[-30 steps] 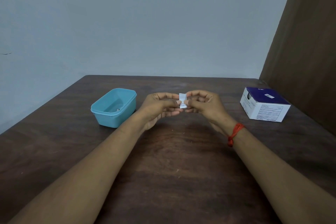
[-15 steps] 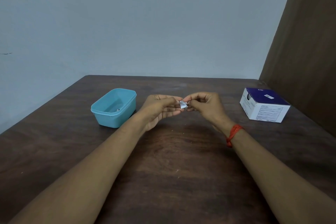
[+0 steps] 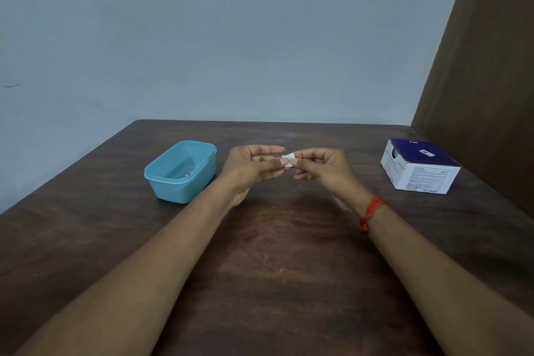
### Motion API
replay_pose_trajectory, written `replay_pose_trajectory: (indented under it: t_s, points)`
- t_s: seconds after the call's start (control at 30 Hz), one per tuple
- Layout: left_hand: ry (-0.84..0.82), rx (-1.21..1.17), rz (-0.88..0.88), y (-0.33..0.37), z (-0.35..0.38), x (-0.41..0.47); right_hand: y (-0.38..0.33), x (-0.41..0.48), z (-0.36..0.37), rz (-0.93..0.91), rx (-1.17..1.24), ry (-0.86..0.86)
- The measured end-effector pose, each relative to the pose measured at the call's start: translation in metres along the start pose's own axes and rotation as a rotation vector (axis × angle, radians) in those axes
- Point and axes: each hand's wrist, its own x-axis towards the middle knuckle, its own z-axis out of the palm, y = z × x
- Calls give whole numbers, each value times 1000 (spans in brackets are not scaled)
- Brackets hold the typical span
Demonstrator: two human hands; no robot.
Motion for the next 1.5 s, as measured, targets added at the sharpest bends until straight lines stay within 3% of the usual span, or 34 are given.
replay_pose_trajectory:
  t_s: [0.33,0.53,0.83,1.0,1.2,1.3,1.5]
  points:
    - [121,402,188,-13,6,3,8,5,0,25,-38,19]
    - [203,548,159,-31,8,9,18,6,0,95,-68,53]
    - [174,645,59,-34,12,4,22,2,9,157,-158,77]
    - [157,878,64,-13,31,-6,2,-10,9,180,-170,133]
    - [-83,951,164,14,84,-38,-40,-73,-45,151,-162,187]
    - [-335,877,149,20,134,-63,-61,-128,-95,148,-171,228]
    - [-757,869,113,5,267,-128,-94,-263,-215,309,-206,236]
